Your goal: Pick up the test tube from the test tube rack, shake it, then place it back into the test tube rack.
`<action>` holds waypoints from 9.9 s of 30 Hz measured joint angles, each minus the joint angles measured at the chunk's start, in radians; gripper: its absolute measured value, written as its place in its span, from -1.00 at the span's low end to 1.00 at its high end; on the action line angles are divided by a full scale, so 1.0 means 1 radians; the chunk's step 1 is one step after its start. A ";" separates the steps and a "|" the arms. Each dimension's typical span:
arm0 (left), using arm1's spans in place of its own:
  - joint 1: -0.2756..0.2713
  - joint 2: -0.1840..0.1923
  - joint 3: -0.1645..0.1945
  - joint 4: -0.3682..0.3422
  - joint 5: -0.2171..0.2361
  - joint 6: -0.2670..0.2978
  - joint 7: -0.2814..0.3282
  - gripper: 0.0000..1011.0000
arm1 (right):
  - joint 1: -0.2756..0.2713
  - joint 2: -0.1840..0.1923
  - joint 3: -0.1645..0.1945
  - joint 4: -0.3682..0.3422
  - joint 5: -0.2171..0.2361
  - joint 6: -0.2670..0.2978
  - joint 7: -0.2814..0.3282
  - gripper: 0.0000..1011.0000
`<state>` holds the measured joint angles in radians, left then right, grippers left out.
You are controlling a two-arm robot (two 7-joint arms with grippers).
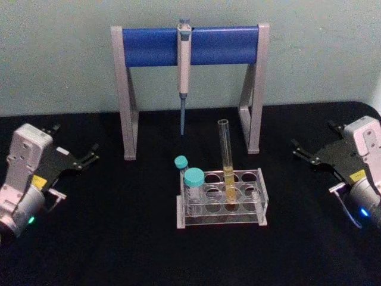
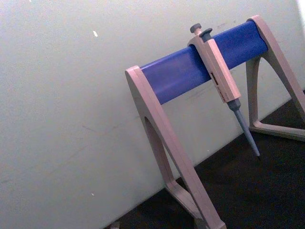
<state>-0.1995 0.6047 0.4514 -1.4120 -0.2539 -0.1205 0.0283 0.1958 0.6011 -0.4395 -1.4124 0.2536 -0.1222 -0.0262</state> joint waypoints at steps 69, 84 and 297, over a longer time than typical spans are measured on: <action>0.000 0.000 0.000 0.000 0.000 0.000 0.000 0.98 | 0.112 -0.138 0.005 -0.060 0.180 0.249 0.491 0.98; 0.000 0.000 0.000 0.000 0.000 0.000 0.000 0.98 | 0.122 -0.143 -0.002 -0.048 0.189 0.278 0.499 0.98; 0.000 0.000 0.000 0.000 0.000 0.000 0.000 0.98 | 0.025 0.053 0.123 -0.174 0.371 0.069 0.616 -0.55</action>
<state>-0.1995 0.6047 0.4514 -1.4120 -0.2539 -0.1205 0.0283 0.2207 0.6537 -0.3162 -1.5865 0.6245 -0.0531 0.5896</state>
